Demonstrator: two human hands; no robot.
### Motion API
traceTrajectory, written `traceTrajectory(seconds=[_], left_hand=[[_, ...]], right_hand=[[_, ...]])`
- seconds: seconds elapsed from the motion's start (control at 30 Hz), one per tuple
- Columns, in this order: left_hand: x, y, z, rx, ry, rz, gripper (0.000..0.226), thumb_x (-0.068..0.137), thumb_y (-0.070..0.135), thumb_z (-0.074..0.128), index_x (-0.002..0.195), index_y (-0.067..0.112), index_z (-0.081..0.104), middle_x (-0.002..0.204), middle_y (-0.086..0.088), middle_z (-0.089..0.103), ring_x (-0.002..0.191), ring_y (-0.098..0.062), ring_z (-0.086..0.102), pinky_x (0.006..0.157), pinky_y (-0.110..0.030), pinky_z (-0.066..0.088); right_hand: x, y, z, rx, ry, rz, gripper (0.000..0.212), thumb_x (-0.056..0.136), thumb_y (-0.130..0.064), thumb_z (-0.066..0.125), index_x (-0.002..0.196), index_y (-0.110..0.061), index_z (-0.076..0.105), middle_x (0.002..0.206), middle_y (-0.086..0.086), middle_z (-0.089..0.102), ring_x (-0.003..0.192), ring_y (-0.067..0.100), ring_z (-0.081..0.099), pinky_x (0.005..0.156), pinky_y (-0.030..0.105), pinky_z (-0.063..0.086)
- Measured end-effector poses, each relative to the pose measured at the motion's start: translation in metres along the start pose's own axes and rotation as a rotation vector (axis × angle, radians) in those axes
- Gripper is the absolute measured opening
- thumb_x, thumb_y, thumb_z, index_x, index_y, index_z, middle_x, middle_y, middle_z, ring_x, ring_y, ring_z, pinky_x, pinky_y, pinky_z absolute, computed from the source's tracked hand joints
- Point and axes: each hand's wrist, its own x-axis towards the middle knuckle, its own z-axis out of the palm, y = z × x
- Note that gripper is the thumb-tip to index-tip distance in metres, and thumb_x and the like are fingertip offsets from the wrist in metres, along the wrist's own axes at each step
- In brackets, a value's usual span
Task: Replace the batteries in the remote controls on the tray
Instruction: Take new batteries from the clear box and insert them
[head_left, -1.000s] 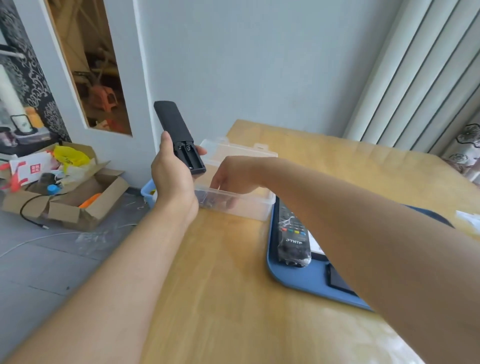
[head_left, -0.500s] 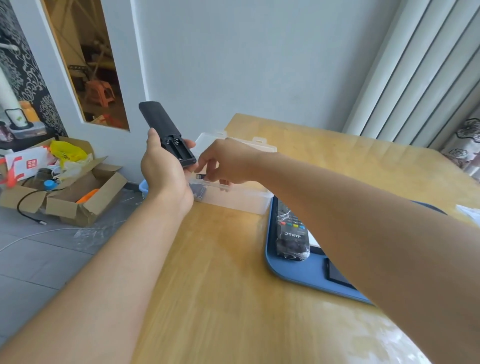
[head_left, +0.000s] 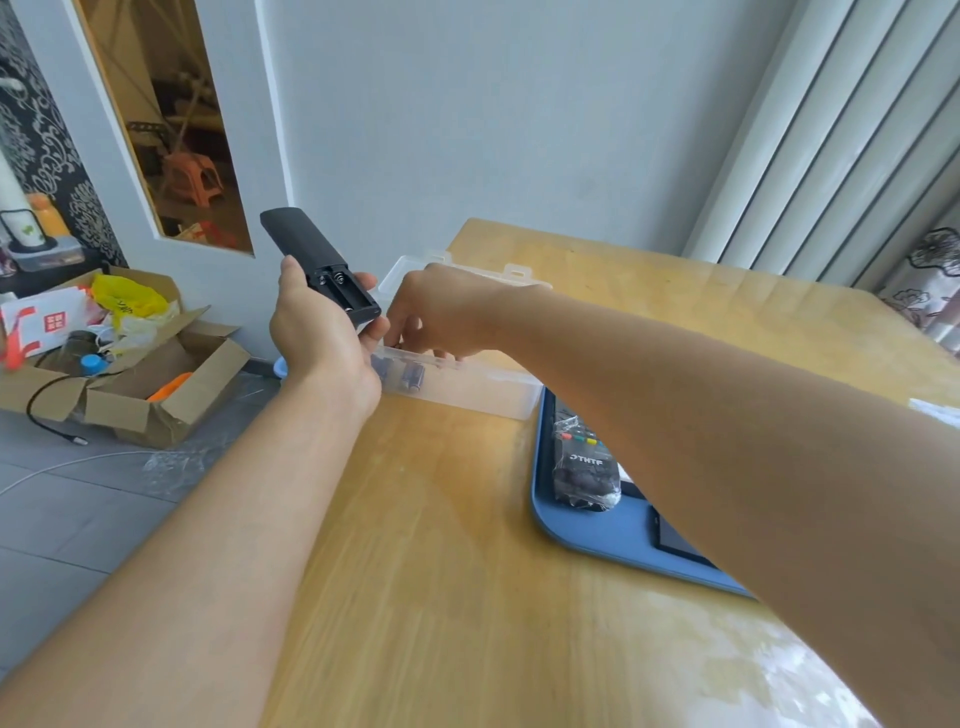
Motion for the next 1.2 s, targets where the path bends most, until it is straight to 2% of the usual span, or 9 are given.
traceTrajectory(seconds=[0.1,0.23,0.47,0.67,0.8,0.9,1.0,1.1,1.2], left_hand=[[-0.001,-0.001,0.000,0.020,-0.009,0.003,0.042,0.106,0.049,0.036,0.108,0.020,0.066,0.066,0.004,0.071,0.077,-0.016,0.061,0.054,-0.022,0.049],[0.001,-0.001,0.001,0.019,-0.003,0.000,0.043,0.106,0.048,0.036,0.106,0.019,0.067,0.069,0.002,0.071,0.071,-0.016,0.061,0.050,-0.021,0.048],[-0.001,-0.001,0.001,0.027,0.005,0.005,0.042,0.106,0.048,0.036,0.106,0.020,0.067,0.068,0.003,0.071,0.071,-0.015,0.061,0.052,-0.021,0.048],[-0.011,-0.003,0.003,0.039,-0.006,0.011,0.041,0.107,0.048,0.035,0.098,0.022,0.066,0.063,0.006,0.070,0.057,-0.009,0.061,0.051,-0.022,0.048],[-0.013,-0.002,0.002,0.024,-0.002,0.011,0.041,0.106,0.048,0.036,0.098,0.022,0.066,0.064,0.005,0.069,0.061,-0.012,0.058,0.052,-0.023,0.046],[-0.020,-0.004,0.003,0.052,-0.036,0.034,0.039,0.107,0.047,0.036,0.098,0.022,0.065,0.064,0.004,0.069,0.056,-0.012,0.056,0.050,-0.023,0.043],[-0.034,-0.013,0.009,0.168,-0.162,0.070,0.042,0.107,0.047,0.036,0.093,0.021,0.065,0.066,0.002,0.070,0.051,-0.013,0.054,0.048,-0.024,0.040],[-0.056,-0.028,0.015,0.257,-0.361,0.028,0.045,0.108,0.046,0.035,0.093,0.016,0.066,0.070,-0.003,0.070,0.052,-0.018,0.056,0.040,-0.024,0.038],[-0.088,-0.044,0.020,0.327,-0.560,-0.053,0.049,0.108,0.044,0.035,0.093,0.008,0.065,0.070,-0.008,0.068,0.052,-0.021,0.060,0.034,-0.024,0.037]], right_hand=[[0.003,-0.004,0.002,-0.041,0.028,-0.008,0.029,0.092,-0.005,0.055,0.077,-0.028,0.064,0.075,-0.003,0.064,0.060,0.020,0.065,0.052,0.026,0.047],[0.003,-0.007,0.001,-0.145,0.001,-0.008,0.023,0.093,-0.007,0.049,0.092,-0.011,0.072,0.062,-0.003,0.055,0.051,0.010,0.052,0.067,0.033,0.053],[0.013,-0.008,0.004,-0.274,-0.052,-0.027,0.045,0.095,-0.013,0.061,0.061,-0.031,0.038,0.065,-0.003,0.049,0.057,0.016,0.053,0.046,0.023,0.033],[0.016,0.001,0.006,-0.304,-0.050,-0.034,0.022,0.094,-0.013,0.054,0.072,-0.013,0.054,0.072,0.006,0.061,0.068,0.030,0.062,0.051,0.030,0.037],[-0.010,0.010,-0.021,-0.220,0.033,-0.064,0.018,0.096,-0.027,0.064,0.107,-0.016,0.073,0.095,0.006,0.068,0.075,0.019,0.059,0.065,0.032,0.042],[-0.048,0.026,-0.029,0.105,0.183,-0.011,0.013,0.099,-0.021,0.060,0.105,-0.012,0.067,0.090,0.001,0.070,0.069,0.015,0.068,0.061,0.032,0.051],[-0.104,0.044,-0.015,0.803,0.348,0.024,0.008,0.102,-0.009,0.053,0.106,-0.014,0.058,0.091,0.004,0.071,0.074,0.019,0.068,0.055,0.030,0.055],[-0.163,0.058,0.012,1.386,0.393,0.049,0.018,0.102,-0.006,0.050,0.118,-0.010,0.058,0.089,0.008,0.066,0.077,0.019,0.064,0.064,0.025,0.052],[-0.206,0.069,0.032,1.666,0.358,0.103,0.013,0.094,-0.011,0.053,0.106,-0.012,0.060,0.089,0.007,0.065,0.076,0.019,0.060,0.063,0.024,0.046]])
